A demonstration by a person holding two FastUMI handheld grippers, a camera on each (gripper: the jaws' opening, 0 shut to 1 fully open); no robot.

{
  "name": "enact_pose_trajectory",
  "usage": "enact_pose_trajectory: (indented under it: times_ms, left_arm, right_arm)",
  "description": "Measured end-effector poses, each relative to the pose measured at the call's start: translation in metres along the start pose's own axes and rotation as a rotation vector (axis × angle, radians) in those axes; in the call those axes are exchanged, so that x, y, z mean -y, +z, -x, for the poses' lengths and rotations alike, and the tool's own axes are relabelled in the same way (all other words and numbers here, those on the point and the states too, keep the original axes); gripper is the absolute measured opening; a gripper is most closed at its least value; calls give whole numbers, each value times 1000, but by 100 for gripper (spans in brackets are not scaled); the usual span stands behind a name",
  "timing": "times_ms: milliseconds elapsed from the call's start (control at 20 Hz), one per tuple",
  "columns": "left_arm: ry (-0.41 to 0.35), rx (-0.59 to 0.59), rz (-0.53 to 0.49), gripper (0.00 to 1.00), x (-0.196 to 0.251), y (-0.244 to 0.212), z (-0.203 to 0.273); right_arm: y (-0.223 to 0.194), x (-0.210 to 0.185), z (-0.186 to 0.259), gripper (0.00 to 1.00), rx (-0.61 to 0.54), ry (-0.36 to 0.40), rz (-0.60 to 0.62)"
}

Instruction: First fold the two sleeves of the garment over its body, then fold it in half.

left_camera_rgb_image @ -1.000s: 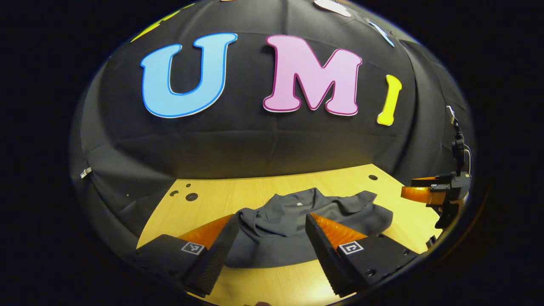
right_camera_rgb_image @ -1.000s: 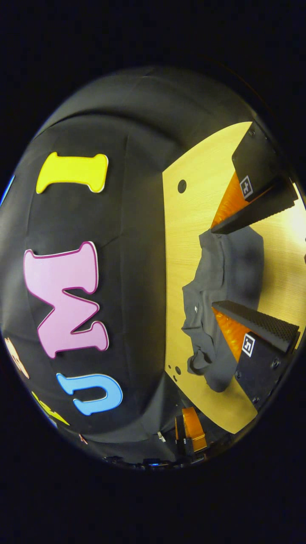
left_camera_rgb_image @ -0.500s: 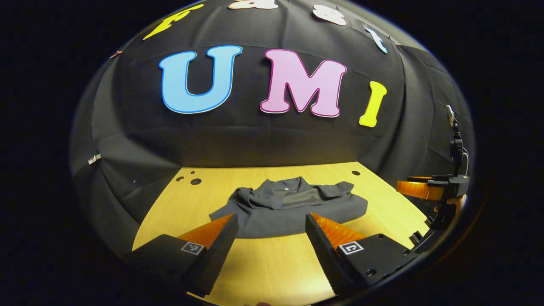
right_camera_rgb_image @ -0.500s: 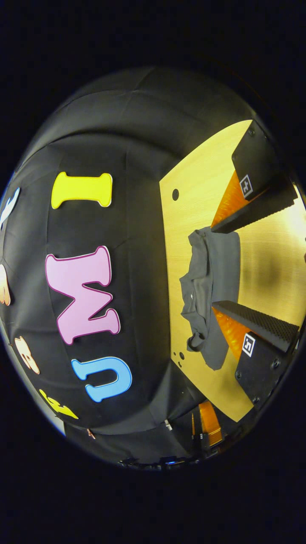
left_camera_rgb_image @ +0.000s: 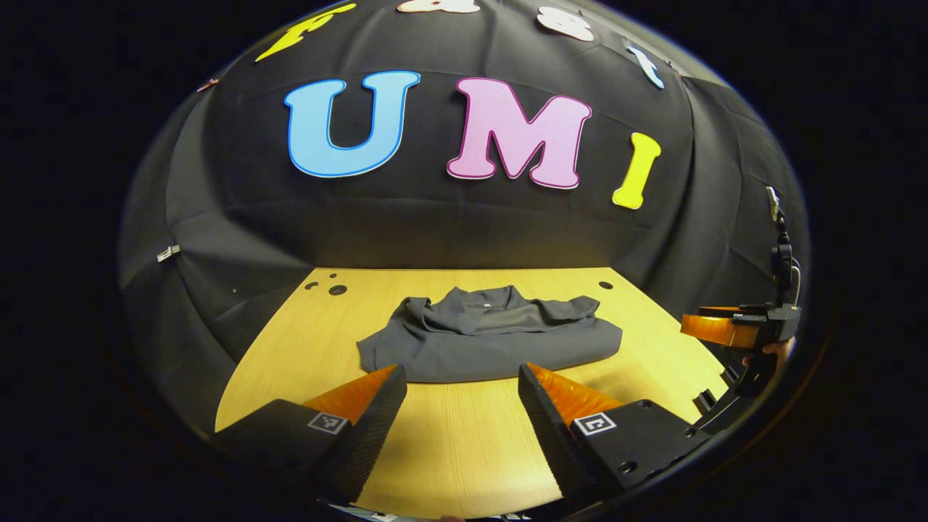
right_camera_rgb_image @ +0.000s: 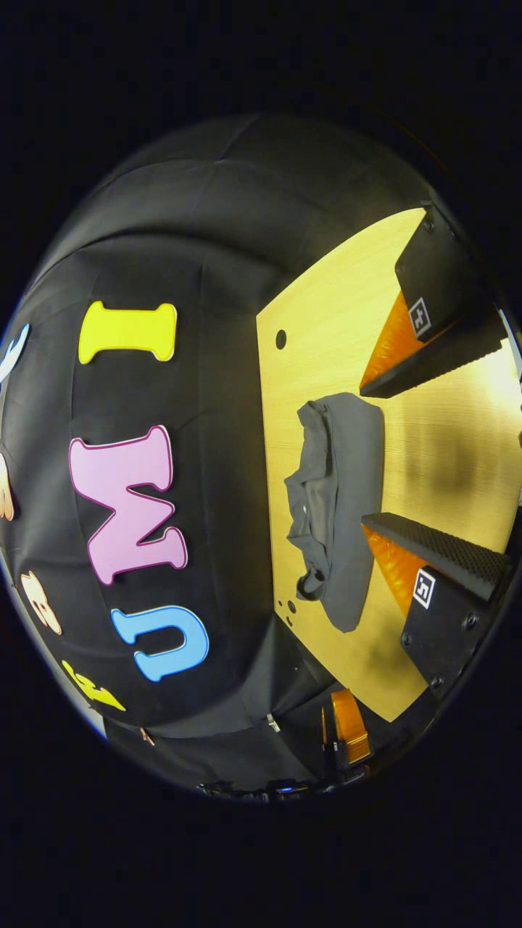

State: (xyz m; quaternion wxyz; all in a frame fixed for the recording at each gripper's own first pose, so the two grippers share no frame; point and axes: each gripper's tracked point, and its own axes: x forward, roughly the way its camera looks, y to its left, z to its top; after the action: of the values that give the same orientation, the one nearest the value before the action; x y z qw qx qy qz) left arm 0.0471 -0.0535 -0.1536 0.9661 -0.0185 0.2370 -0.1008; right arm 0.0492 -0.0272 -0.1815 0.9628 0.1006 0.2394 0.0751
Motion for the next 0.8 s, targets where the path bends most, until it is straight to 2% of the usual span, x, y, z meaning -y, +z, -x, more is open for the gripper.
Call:
enact_pose_trajectory:
  times_ms: [400, 800]
  left_arm:
    - [0, -3, -5, 97, 2, 1, -6]
    - [-6, -15, -12, 97, -1, 0, -10]
  right_arm:
    - [1, -12, -1, 99, 1, 36, 31]
    - [4, -17, -7, 99, 6, 39, 35]
